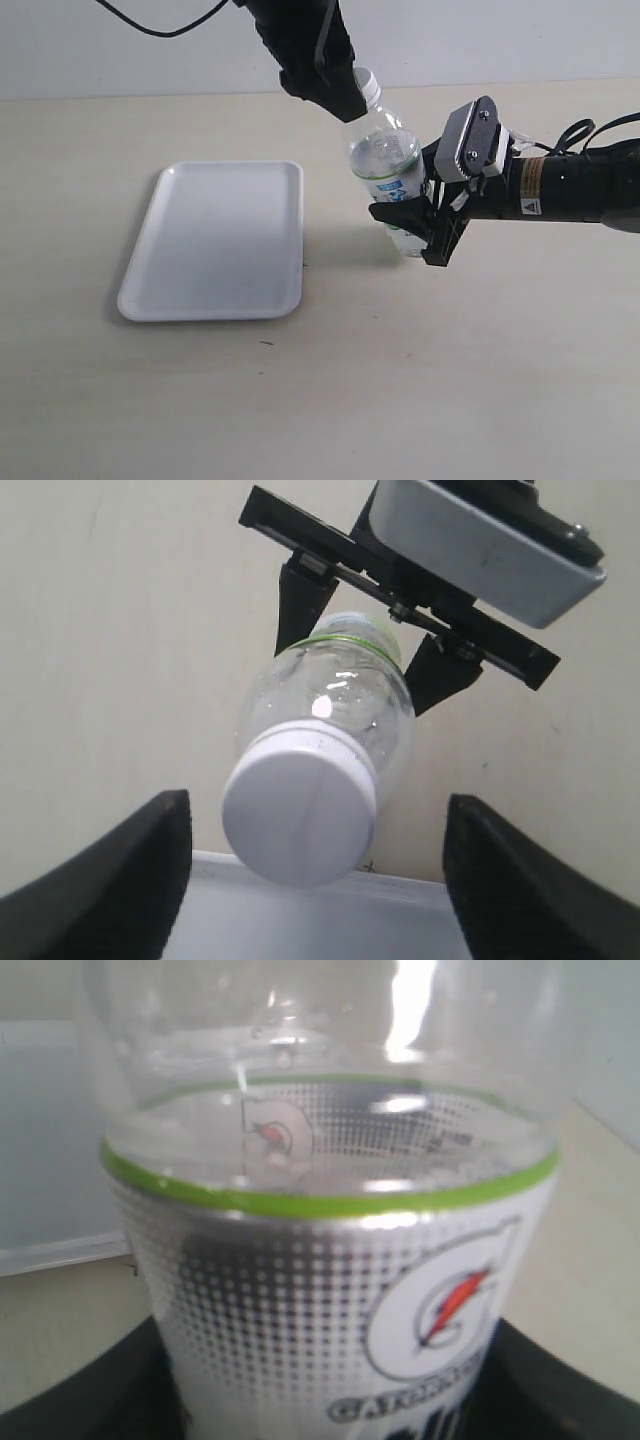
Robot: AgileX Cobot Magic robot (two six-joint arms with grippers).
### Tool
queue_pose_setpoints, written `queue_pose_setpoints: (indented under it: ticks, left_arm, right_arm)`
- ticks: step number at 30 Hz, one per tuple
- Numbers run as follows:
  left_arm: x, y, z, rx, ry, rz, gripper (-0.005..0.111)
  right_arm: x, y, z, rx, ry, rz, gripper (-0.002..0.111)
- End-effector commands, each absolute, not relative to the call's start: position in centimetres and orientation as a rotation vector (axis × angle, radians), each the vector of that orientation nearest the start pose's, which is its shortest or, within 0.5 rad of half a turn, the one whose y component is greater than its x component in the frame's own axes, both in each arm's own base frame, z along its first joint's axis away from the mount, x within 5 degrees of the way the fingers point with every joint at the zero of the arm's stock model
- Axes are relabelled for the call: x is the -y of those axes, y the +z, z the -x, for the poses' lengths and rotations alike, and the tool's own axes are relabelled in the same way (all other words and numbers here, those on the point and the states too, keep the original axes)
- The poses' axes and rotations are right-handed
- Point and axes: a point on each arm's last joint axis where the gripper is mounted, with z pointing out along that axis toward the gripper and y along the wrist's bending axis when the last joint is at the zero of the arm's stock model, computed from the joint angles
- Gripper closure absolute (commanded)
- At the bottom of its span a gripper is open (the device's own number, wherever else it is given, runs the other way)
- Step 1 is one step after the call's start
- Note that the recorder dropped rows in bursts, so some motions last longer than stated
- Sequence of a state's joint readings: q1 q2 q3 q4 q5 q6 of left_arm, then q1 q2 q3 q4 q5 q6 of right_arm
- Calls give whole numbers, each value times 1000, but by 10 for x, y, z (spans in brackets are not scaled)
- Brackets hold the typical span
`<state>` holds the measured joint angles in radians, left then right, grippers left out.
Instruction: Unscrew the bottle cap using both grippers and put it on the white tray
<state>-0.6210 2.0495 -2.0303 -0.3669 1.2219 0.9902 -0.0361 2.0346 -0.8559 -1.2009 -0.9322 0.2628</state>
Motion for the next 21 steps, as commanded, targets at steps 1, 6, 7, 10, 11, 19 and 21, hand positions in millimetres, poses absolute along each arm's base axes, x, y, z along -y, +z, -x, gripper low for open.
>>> queue_pose_setpoints:
  ticks: [1,6,7,10,11,19,21]
  left_arm:
    - [286,325,-347,-1866,-389,-1829,39]
    - [288,320,-349,-1872,-396,-1827,39]
    - [288,319,-350,-1872,-395,-1825,39]
    - [289,318,-351,-1870,-389,-1817,39]
    - [289,318,-352,-1868,-387,-1814,39]
    - [291,314,-353,-1878,-396,-1809,40]
    - [291,311,-354,-1892,-401,-1809,40]
  right_arm:
    - [-58,116,-347,-1647,470,1061,108]
    - [-58,116,-347,-1649,472,1059,108]
    - [-58,116,-347,-1649,472,1059,108]
    - [-58,116,-347,-1649,472,1059,108]
    - [-58,116,-347,-1649,472,1059,108]
    - [-58,117,-347,-1650,470,1054,108]
    - [-58,117,-347,-1650,470,1054,108]
